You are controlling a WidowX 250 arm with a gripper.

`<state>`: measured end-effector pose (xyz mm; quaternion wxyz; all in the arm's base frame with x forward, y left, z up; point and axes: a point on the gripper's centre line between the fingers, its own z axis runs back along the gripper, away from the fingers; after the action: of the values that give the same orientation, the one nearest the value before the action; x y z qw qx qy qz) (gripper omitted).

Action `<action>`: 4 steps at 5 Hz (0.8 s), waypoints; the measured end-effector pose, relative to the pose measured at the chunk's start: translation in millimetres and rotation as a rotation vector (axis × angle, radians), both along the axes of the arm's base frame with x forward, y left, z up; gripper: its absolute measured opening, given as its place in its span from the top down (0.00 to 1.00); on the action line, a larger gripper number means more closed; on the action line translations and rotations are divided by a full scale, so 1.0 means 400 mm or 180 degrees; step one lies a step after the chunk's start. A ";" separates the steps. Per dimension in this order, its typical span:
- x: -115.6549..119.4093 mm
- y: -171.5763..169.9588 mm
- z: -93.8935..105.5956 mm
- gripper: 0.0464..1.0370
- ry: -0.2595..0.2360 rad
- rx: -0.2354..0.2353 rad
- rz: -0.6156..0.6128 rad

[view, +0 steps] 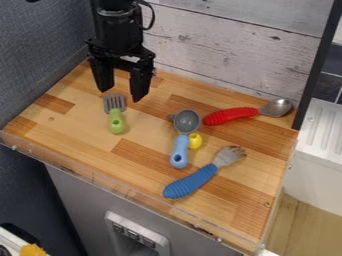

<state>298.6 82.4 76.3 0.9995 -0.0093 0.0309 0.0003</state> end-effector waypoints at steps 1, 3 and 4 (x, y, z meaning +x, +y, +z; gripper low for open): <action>0.021 -0.059 -0.019 0.04 0.0048 0.0027 0.0408; 0.147 -0.215 -0.028 0.04 -0.0082 0.0175 0.1692; 0.194 -0.272 -0.035 0.04 -0.0122 0.0225 0.2434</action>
<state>376.0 -26.3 62.2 0.9273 0.0144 0.0065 0.3740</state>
